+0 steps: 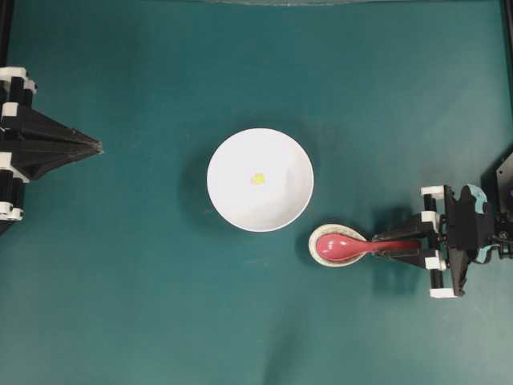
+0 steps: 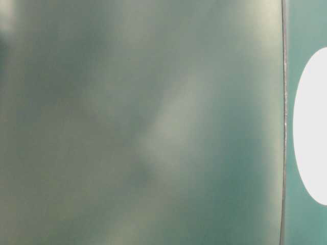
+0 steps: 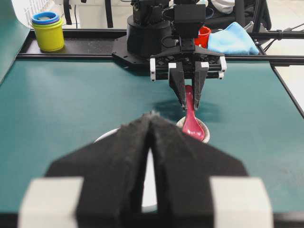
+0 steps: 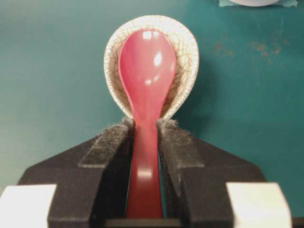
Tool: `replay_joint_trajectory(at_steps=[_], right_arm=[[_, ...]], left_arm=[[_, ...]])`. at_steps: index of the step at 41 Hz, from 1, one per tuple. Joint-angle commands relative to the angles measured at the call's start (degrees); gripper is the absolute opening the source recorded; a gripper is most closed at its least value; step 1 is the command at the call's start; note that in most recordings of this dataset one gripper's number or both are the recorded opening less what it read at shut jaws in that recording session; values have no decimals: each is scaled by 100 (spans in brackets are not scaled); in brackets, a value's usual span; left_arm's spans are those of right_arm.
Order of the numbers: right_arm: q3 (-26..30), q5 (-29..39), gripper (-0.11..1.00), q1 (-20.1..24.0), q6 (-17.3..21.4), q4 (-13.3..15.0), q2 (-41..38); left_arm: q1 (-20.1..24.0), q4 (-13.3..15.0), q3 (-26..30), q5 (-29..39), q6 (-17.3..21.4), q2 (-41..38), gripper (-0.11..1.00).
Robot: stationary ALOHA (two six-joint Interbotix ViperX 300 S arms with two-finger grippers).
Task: Scoop the yellow hexagonal prism block from the bowl with a spoon using the right arm.
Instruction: 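Close the right gripper on the pink spoon handle, then lift the spoon out of the rest and carry it over the bowl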
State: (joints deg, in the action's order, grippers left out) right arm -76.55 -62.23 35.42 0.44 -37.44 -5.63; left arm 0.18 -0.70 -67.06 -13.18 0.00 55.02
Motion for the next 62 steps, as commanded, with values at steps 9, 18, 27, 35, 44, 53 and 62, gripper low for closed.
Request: replay_joint_trajectory(at_steps=[9, 18, 27, 35, 44, 53, 62], right_arm=[[0, 0, 24, -167, -70, -9, 598], [26, 492, 24, -448, -308, -9, 1327], [185, 1459, 24, -923, -861, 0, 2215], [510, 2654, 24, -1538, -1652, 0, 3076], [1002, 4298, 24, -2443, -2285, 9, 3709], [1591, 5792, 24, -3287, -2549, 44, 3735], [2092, 6574, 24, -3718, -2549, 97, 3507]], left_arm=[[0, -9, 114, -18, -35, -53, 0], [0, -9, 123, 70, -44, -44, 0], [0, -9, 123, 114, -44, -44, 0], [0, -9, 132, 114, -44, -44, 0], [0, -9, 123, 114, -44, -44, 0], [0, -9, 123, 114, -44, -44, 0], [0, -9, 114, 114, -44, -53, 0]])
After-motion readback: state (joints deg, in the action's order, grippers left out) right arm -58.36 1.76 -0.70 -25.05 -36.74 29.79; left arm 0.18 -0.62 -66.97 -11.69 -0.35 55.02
